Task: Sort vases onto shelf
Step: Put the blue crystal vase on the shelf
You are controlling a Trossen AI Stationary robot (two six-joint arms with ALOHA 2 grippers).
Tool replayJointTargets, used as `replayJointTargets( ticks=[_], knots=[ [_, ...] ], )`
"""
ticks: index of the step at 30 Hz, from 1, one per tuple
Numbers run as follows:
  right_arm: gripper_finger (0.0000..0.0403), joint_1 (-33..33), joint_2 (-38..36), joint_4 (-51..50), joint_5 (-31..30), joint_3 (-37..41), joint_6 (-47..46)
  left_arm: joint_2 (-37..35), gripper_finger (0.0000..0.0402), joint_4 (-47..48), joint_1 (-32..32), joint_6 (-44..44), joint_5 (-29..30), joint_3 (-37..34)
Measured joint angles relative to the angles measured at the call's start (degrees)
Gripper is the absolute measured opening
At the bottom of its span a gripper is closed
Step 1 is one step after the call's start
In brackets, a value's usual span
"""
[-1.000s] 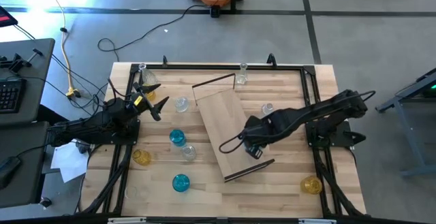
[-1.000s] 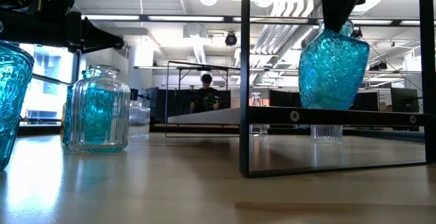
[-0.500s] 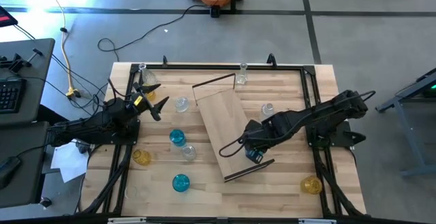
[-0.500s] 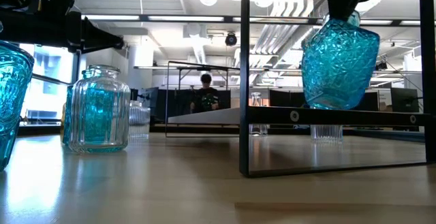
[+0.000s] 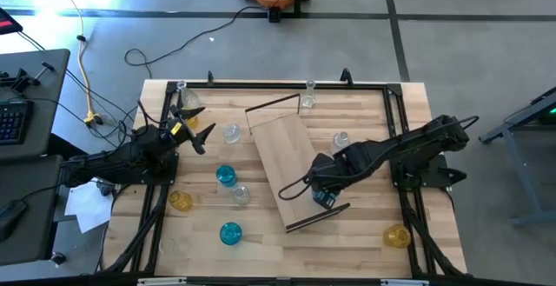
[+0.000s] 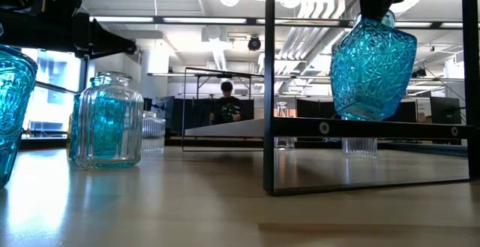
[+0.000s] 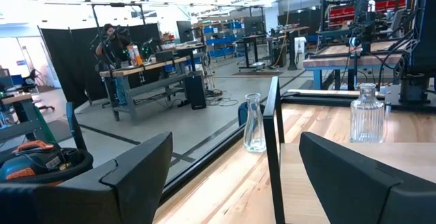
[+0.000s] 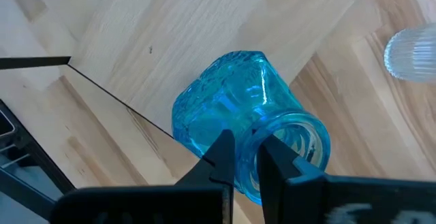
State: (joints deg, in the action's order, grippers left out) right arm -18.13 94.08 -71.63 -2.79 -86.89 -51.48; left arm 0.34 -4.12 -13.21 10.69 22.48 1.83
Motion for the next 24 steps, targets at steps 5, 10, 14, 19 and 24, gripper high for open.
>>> replayJointTargets(
  ticks=[5, 10, 14, 19, 24],
  knots=[
    [0.0011, 0.0, 0.0, 0.3, -0.2, 0.0, 1.0, 0.0, 0.0314, 0.0, 0.0, 0.0, 0.0, 0.0],
    [0.0012, 0.0, 0.0, 0.5, -0.8, 0.0, 2.1, 0.0, 0.0314, 0.0, 0.0, 0.0, 0.0, 0.0],
    [0.0012, 0.0, 0.0, 1.4, -1.3, 0.0, 2.5, 0.0, 0.0314, 0.0, 0.0, 0.0, 0.0, 0.0],
    [0.0012, 0.0, 0.0, 1.9, -1.7, 0.0, 3.1, 0.0, 0.0314, 0.0, 0.0, 0.0, 0.0, 0.0],
    [0.0012, 0.0, 0.0, 2.1, -1.7, 0.0, 3.1, 0.0, 0.0314, 0.0, 0.0, -2.0, 0.0, 0.0]
  ],
)
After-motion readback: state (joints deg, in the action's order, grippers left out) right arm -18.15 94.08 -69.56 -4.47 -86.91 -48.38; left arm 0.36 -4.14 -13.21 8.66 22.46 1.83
